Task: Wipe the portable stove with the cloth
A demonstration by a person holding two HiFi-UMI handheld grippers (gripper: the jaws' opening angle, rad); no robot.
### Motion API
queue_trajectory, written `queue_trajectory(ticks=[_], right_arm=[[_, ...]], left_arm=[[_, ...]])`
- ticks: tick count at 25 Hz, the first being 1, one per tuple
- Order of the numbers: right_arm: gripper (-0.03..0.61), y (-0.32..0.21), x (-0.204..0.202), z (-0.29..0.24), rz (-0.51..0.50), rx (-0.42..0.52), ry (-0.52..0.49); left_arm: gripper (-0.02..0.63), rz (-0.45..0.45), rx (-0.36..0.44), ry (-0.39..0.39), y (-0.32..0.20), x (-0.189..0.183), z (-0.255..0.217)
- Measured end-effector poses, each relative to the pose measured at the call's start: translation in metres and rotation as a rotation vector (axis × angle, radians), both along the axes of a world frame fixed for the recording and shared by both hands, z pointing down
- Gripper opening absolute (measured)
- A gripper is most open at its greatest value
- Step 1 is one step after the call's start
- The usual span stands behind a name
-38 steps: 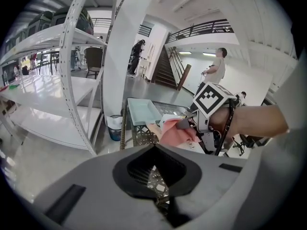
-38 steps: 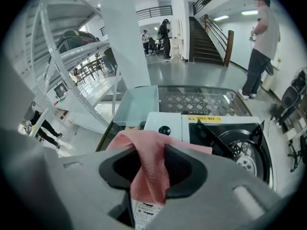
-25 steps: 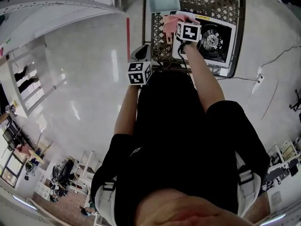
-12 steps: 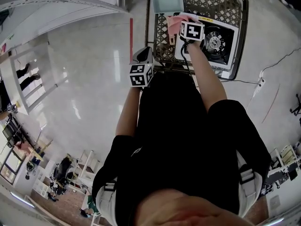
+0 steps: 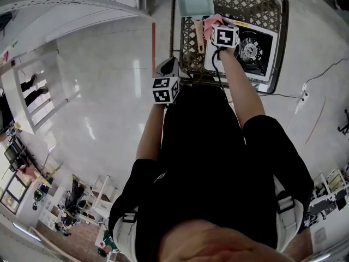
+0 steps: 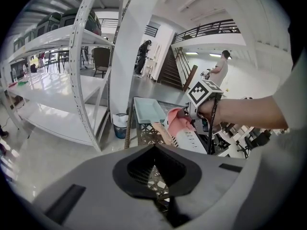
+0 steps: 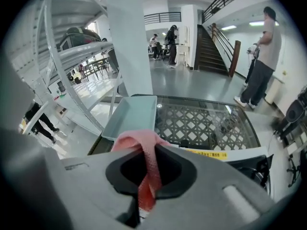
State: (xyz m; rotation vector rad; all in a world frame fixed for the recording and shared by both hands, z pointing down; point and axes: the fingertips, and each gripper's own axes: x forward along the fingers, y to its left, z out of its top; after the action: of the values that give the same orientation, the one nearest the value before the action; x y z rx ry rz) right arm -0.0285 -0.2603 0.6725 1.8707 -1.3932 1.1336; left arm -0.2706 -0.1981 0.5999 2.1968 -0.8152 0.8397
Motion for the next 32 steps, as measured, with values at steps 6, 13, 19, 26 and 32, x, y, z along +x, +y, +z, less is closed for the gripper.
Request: queue_trajectory(ticks=[6, 13, 19, 26, 32], right_arm=[[0.021, -0.013, 0.013, 0.000, 0.045, 0.010, -0.006], [0.021, -0.024, 0.013, -0.013, -0.014, 0.049, 0.005], [0.021, -0.014, -0.005, -0.057, -0.004, 0.198, -0.018], [0.018, 0.023, -0.043, -0.124, -0.009, 0.370, 0.012], [0.018, 0.071, -0.088, -0.187, -0.045, 0.506, 0.083]], left_arm=[[0.000, -0.005, 0.005, 0.007, -0.003, -0.005, -0.005], [0.000, 0.000, 0.044, 0.045, -0.008, -0.007, -0.022], [0.000, 0.021, 0.088, 0.122, -0.008, -0.002, -0.050], [0.000, 0.017, 0.212, 0.234, -0.003, -0.008, -0.097], [0.000, 0.032, 0.349, 0.339, 0.007, -0.021, -0.152]])
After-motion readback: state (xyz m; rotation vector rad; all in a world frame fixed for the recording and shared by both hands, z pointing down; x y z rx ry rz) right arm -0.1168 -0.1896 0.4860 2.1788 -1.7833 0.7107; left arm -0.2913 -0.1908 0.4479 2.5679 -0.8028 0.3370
